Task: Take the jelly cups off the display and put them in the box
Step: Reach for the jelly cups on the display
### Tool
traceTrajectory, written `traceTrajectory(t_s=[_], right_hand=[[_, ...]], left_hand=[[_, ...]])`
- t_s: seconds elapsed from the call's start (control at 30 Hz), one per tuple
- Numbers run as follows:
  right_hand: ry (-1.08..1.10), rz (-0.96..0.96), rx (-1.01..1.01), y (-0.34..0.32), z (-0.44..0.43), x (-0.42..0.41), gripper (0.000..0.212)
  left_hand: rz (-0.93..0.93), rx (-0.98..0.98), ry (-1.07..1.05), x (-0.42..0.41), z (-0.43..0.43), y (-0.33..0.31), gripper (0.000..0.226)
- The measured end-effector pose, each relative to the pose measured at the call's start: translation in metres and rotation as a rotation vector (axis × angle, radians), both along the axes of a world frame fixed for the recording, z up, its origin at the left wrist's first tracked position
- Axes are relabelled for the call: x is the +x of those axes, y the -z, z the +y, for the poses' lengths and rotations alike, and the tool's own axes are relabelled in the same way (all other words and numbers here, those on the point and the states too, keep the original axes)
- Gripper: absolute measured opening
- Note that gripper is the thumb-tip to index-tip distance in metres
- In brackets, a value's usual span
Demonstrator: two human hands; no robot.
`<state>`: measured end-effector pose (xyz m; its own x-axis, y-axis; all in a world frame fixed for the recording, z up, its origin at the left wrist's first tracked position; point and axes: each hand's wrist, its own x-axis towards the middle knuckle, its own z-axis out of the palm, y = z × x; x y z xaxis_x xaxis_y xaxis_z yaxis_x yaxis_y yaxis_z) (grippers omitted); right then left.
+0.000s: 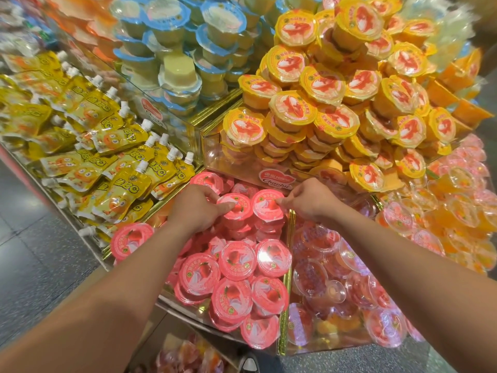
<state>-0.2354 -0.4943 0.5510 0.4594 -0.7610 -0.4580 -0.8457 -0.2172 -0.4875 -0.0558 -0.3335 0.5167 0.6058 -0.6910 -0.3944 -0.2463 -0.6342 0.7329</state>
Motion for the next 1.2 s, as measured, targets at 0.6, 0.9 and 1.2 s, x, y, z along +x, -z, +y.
traceTrajectory(t_s=[0.6,0.9,1.2], right_hand=[[-0.052,0.088,-0.056,-0.004,0.007,-0.001,0.058],[-0.061,0.087,-0.095,-0.013,0.011,0.000,0.059],[-0.068,0.068,-0.067,-0.006,0.008,-0.002,0.063]], left_hand=[[-0.379,-0.125,0.356,-0.002,-0.002,0.001,0.032],[-0.249,-0.118,0.312,0.000,-0.001,-0.005,0.063],[-0.187,-0.069,0.164,0.007,-0.011,0.008,0.067]])
